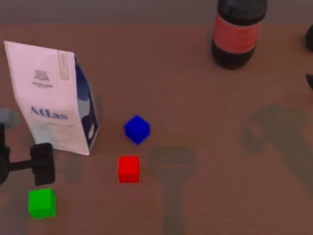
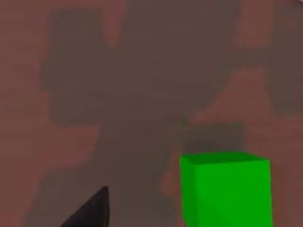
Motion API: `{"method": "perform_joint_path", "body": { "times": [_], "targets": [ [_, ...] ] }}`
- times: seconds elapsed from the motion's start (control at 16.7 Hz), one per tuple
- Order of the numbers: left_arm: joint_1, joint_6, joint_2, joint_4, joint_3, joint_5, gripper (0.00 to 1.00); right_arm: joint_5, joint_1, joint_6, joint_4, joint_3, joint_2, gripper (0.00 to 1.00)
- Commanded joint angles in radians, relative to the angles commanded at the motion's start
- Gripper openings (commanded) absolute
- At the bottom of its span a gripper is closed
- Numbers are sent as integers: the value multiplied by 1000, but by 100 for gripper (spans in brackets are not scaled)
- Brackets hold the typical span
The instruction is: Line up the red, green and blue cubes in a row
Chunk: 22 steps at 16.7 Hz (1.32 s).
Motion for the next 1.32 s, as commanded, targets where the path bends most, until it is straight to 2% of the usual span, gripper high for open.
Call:
{"method": "perform_joint_path", "body": {
  "times": [0.3, 0.6, 1.14, 1.32],
  "targets": [
    [-43, -73, 263, -169, 153, 1, 100, 25, -152, 124, 260, -498, -464, 100],
    [-70, -120, 431, -270, 255, 0, 100, 52, -243, 201, 442, -789, -770, 100],
    [-75, -134, 479, -297, 287, 0, 100, 60, -262, 218, 486, -851, -838, 100],
    [-77, -131, 504, -239, 263, 0, 100, 60, -262, 218, 486, -851, -838, 100]
  ]
}}
